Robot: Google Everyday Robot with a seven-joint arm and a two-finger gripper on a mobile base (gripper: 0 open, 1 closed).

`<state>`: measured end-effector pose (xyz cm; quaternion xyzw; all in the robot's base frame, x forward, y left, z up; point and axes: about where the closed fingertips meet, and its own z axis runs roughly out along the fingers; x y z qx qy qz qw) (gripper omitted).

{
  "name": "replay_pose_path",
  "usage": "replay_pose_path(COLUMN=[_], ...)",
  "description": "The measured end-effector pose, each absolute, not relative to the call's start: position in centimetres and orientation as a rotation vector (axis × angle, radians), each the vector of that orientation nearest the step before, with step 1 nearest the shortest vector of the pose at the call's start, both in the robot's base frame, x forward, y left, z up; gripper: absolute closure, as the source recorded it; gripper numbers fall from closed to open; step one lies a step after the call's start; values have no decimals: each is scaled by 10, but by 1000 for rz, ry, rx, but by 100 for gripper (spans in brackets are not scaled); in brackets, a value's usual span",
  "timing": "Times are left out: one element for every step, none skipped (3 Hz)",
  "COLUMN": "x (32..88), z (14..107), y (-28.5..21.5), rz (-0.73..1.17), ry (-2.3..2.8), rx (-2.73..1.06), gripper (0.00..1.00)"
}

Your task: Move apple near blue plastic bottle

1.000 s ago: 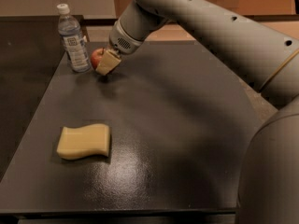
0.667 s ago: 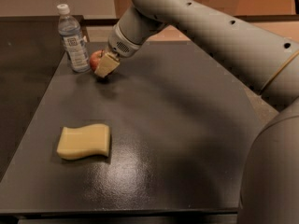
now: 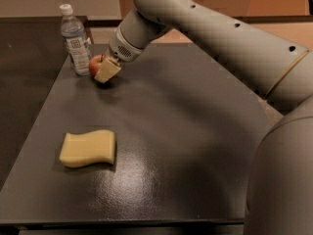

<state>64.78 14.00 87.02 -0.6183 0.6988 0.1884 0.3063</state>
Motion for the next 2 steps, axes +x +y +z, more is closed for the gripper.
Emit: replay_pose_path(x=[648, 648], z=[864, 857], y=[143, 144], rz=[502, 517], ry=[1858, 1869], rx=[-1649, -1663], gripper=[36, 13])
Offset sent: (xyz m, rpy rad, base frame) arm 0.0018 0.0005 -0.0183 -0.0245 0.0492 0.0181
